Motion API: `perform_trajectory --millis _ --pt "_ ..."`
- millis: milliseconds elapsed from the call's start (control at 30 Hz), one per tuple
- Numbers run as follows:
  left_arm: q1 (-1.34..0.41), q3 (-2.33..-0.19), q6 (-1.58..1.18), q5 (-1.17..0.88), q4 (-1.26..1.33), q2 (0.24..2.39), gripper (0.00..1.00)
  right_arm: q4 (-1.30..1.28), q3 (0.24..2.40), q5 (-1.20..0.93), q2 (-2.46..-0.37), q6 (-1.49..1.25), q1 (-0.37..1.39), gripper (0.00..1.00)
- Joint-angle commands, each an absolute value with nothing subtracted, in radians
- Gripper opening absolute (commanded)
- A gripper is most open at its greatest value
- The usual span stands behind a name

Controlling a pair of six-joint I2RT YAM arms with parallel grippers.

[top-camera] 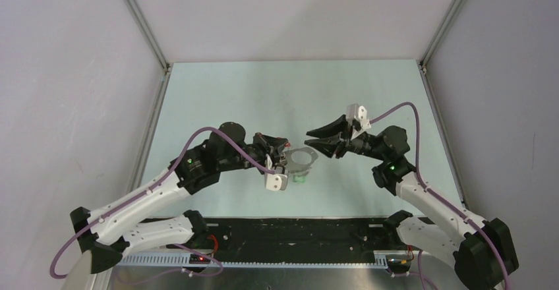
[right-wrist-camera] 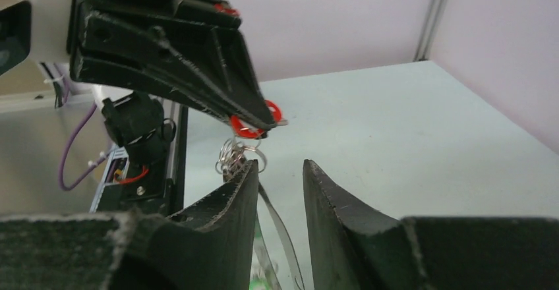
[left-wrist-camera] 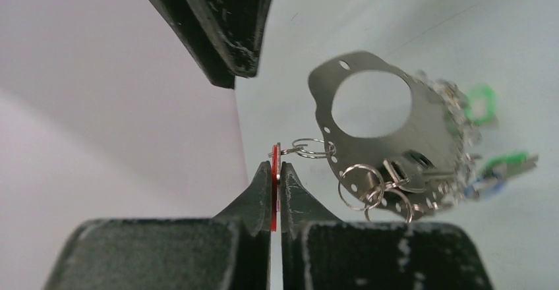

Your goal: Remove the keys from the keyring

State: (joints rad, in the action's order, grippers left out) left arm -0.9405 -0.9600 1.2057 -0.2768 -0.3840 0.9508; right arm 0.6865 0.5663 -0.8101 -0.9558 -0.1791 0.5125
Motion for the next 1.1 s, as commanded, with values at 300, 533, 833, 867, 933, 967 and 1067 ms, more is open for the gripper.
perform_trajectory --millis 300,533,833,867,933,967,1067 --pt "-0.944 -1.055 1.193 -0.235 -0.331 0.969 0.0 0.561 0.601 -0.792 -0.947 0.045 0.649 0.39" --pt "-0.944 -1.084 1.019 -0.155 -0.33 0.989 0.0 0.454 0.601 -0.596 -0.902 0.142 0.755 0.41" --pt "-0.948 -1.129 0.823 -0.066 -0.352 0.993 0.0 0.42 0.6 -0.587 -0.884 0.162 0.774 0.43" --pt "-0.949 -1.136 0.806 -0.063 -0.355 0.993 0.0 0.419 0.6 -0.58 -0.887 0.159 0.776 0.44" --pt "-0.95 -1.142 0.786 -0.059 -0.363 0.994 0.0 0.416 0.6 -0.565 -0.89 0.158 0.778 0.49" --pt "-0.951 -1.143 0.779 -0.059 -0.369 0.993 0.0 0.417 0.6 -0.558 -0.892 0.156 0.779 0.51" --pt "-0.951 -1.162 0.738 -0.029 -0.38 0.998 0.0 0.437 0.6 -0.551 -0.895 0.146 0.781 0.52"
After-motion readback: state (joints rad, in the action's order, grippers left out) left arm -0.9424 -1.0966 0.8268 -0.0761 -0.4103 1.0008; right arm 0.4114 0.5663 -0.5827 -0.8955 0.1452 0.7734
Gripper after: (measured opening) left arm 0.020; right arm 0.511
